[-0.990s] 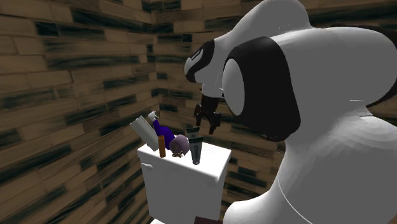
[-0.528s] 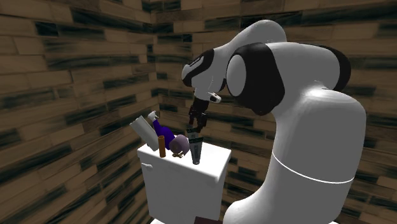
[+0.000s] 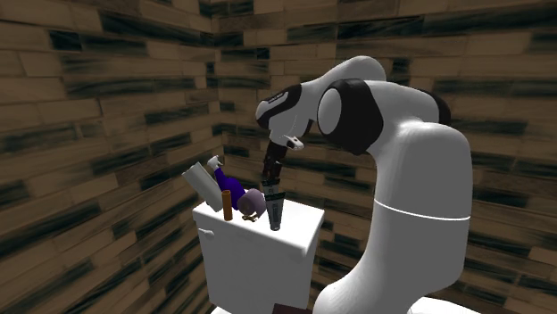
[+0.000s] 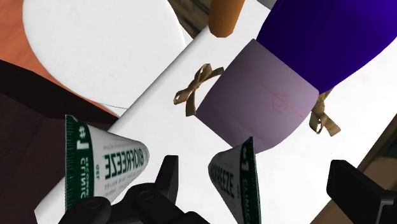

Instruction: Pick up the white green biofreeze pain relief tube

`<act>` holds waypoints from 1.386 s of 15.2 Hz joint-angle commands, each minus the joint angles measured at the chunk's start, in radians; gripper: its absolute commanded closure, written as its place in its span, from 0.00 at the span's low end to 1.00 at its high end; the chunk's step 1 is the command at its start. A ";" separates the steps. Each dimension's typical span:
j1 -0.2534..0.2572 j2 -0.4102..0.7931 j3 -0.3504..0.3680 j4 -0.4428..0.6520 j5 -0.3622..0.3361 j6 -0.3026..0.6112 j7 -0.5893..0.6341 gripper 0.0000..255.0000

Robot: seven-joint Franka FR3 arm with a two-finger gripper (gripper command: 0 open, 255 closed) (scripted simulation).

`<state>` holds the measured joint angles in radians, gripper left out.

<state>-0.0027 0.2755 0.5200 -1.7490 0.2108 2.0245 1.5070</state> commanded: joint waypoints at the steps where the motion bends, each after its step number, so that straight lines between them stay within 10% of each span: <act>1: 0.004 0.014 -0.002 -0.007 -0.004 0.021 0.002 0.00; 6: 0.006 0.031 -0.004 -0.035 -0.007 0.063 -0.005 0.00; 7: 0.006 0.029 -0.004 -0.036 -0.007 0.063 -0.006 1.00; 21: 0.003 0.008 -0.001 0.005 -0.003 0.004 0.005 1.00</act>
<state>0.0010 0.2888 0.5185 -1.7519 0.2069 2.0410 1.5107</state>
